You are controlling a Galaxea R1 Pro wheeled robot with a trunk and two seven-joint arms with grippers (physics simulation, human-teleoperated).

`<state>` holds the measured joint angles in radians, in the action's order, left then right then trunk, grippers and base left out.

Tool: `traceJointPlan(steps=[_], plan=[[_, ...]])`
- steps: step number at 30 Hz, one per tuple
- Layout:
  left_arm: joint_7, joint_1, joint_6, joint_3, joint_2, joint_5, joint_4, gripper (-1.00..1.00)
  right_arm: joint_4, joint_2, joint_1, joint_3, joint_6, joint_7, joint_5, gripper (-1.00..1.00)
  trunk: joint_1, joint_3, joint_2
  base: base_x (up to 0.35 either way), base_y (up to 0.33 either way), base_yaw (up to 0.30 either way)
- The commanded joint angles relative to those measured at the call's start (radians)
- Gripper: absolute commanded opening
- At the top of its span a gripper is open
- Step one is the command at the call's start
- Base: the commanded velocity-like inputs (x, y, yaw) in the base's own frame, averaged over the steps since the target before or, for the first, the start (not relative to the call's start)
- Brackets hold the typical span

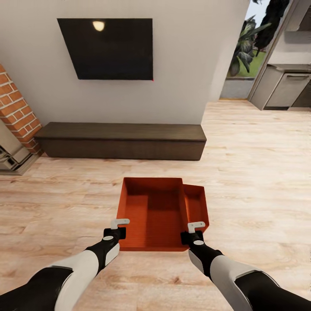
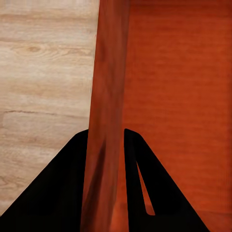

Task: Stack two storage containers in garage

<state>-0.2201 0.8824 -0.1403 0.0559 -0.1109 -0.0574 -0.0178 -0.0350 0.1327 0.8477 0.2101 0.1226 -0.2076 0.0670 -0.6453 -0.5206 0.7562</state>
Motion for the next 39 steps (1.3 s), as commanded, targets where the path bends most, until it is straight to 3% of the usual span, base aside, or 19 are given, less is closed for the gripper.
traceJointPlan(steps=[1, 39], plan=[[-0.022, 0.001, -0.005, -0.023, 0.0, -0.001, -0.002, -1.0, 0.004, 0.001, 0.001, -0.012, 0.003, -0.004, 0.017, -1.0, 0.0, 0.001, 0.001, 0.0, 0.0, -0.13], [-0.022, 0.001, -0.008, -0.022, -0.001, -0.002, -0.001, -1.0, 0.004, 0.001, 0.001, -0.012, 0.003, -0.006, 0.016, -1.0, 0.0, 0.06, 0.001, 0.0, 0.0, -0.131]])
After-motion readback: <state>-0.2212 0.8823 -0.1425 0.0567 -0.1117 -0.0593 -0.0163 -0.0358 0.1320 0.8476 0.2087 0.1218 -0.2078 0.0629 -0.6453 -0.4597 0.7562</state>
